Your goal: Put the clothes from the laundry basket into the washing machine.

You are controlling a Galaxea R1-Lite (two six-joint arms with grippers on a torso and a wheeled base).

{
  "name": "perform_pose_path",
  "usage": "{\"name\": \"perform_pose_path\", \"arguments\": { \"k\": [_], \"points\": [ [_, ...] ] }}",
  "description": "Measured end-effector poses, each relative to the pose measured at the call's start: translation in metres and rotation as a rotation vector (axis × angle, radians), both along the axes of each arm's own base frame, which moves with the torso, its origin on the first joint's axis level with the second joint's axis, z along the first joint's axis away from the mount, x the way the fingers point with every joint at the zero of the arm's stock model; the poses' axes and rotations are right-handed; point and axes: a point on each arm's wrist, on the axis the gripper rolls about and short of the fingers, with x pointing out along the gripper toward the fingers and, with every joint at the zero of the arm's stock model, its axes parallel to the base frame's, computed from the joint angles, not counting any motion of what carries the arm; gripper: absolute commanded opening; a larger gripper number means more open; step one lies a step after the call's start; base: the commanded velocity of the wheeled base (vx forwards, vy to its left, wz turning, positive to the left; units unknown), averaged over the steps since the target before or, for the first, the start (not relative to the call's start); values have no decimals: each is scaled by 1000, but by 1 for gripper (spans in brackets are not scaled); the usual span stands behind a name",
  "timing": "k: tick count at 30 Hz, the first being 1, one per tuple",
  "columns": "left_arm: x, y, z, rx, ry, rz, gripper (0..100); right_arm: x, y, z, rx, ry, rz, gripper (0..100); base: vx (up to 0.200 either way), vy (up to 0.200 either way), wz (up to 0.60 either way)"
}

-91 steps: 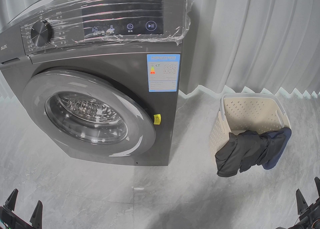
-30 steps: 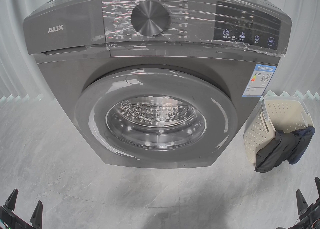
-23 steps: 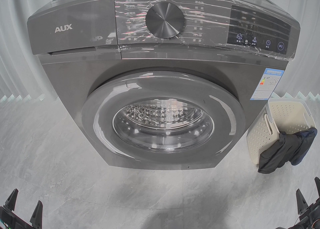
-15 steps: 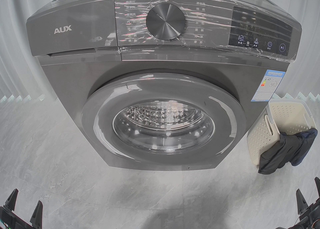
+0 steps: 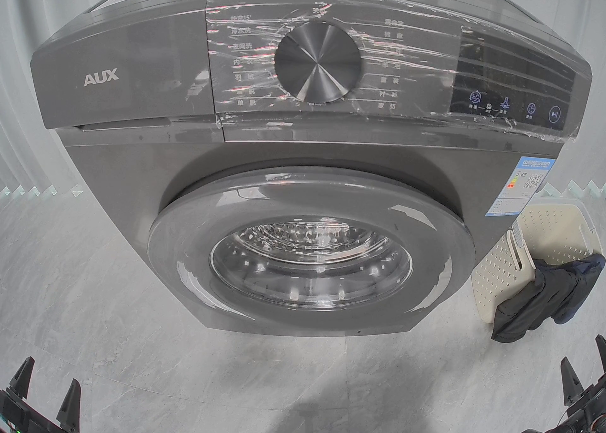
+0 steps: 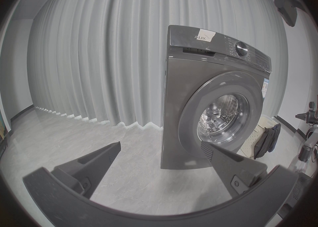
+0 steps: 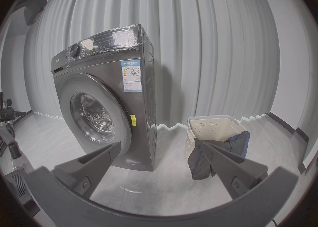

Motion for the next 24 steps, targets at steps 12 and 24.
{"name": "perform_pose_path", "arguments": {
  "k": [12,24],
  "points": [
    [0,0,0,1,0,0,100,-8,0,26,61,-80,19,100,0,0,0],
    [0,0,0,3,0,-1,100,16,4,64,-26,98,315,100,0,0,0]
  ]
}}
